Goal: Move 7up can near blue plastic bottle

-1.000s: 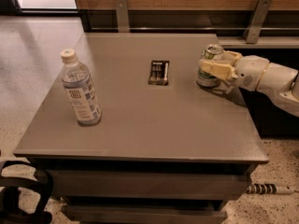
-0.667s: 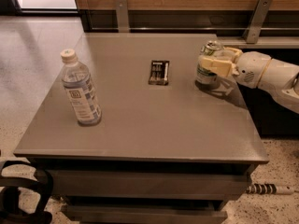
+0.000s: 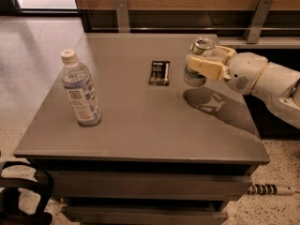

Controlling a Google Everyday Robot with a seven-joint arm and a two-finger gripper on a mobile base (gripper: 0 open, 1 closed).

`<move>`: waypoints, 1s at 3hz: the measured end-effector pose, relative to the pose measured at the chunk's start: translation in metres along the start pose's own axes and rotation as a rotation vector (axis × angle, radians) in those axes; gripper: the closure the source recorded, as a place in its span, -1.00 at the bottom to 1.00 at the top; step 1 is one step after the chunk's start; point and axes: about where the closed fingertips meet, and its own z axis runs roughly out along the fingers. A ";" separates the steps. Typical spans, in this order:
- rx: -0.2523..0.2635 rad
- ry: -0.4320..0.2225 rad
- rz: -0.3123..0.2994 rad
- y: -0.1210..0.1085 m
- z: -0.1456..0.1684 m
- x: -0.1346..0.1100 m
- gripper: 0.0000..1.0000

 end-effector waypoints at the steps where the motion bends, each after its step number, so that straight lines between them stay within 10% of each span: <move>1: 0.010 -0.033 0.014 0.048 0.006 0.011 1.00; 3: 0.012 0.048 -0.072 0.169 0.024 0.032 1.00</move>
Offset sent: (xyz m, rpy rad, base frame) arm -0.1256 0.1423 -0.0391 -0.0386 -0.0129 0.0088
